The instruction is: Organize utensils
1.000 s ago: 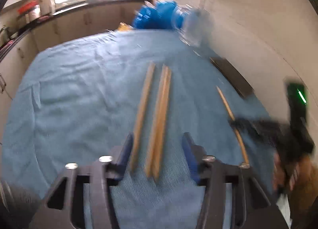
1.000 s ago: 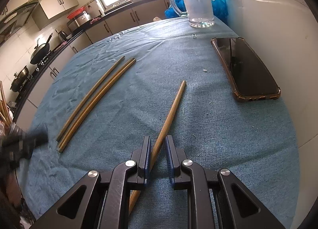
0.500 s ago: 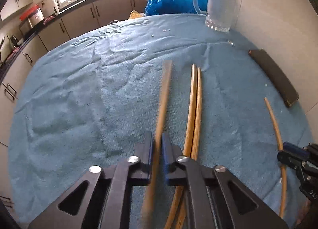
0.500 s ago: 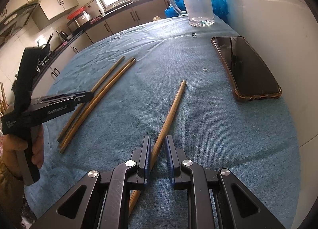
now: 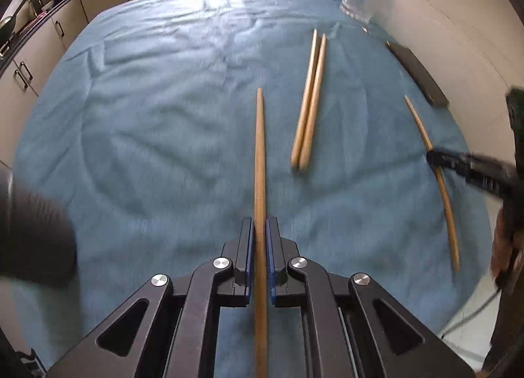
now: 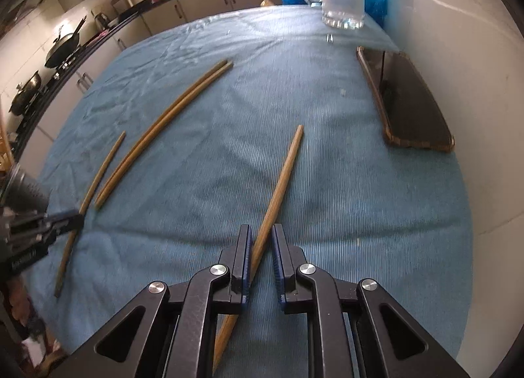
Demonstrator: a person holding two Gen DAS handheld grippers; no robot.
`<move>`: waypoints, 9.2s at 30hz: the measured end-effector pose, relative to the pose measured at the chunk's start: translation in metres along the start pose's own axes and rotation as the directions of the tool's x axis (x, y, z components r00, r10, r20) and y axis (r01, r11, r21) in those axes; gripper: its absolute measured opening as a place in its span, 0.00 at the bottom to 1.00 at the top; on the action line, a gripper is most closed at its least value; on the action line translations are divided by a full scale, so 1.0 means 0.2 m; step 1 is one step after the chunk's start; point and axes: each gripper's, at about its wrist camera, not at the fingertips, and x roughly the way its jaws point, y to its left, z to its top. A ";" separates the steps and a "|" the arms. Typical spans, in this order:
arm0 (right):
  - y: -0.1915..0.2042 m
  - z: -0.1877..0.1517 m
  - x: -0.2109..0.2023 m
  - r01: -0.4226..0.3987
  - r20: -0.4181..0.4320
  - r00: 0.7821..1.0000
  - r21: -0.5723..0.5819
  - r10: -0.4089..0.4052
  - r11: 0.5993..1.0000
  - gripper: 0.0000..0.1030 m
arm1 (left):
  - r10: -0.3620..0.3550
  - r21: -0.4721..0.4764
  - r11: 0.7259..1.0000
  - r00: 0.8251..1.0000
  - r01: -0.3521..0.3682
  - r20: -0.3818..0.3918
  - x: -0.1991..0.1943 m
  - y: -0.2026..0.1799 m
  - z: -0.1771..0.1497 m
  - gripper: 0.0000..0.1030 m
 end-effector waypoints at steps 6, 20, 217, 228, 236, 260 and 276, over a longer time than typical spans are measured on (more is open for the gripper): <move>-0.02 -0.06 -0.04 -0.025 -0.092 0.995 0.033 0.027 0.999 0.14 | -0.016 -0.012 1.000 1.000 0.016 -0.012 -0.06 0.06 -0.06 0.18; 0.05 0.20 0.11 0.162 -0.304 0.939 -0.023 -0.161 0.987 0.14 | 0.038 0.034 0.999 0.998 -0.037 -0.043 0.09 -0.01 0.22 0.26; 0.06 0.18 0.11 0.130 -0.111 0.984 -0.069 -0.137 0.989 0.29 | -0.079 -0.023 0.997 0.996 0.079 -0.027 0.12 -0.21 0.26 0.38; 0.02 0.31 0.18 0.062 -0.309 0.948 -0.040 -0.071 0.997 0.30 | 0.005 0.033 0.999 0.995 -0.002 -0.098 0.25 -0.27 0.48 0.37; 0.10 0.33 0.22 0.110 -0.314 0.939 -0.116 -0.141 0.987 0.27 | 0.022 0.129 0.992 0.993 -0.007 -0.116 0.29 -0.34 0.52 0.06; 0.43 -0.03 -0.30 -0.020 0.196 0.980 -0.097 0.039 0.995 0.07 | -0.032 0.004 0.999 0.905 0.033 0.424 -0.52 -0.08 -0.07 0.06; 1.04 0.08 -0.58 -0.138 0.431 0.867 -0.273 0.249 0.952 0.07 | 0.081 -0.225 0.966 0.674 0.128 0.734 -1.17 0.47 -0.27 0.06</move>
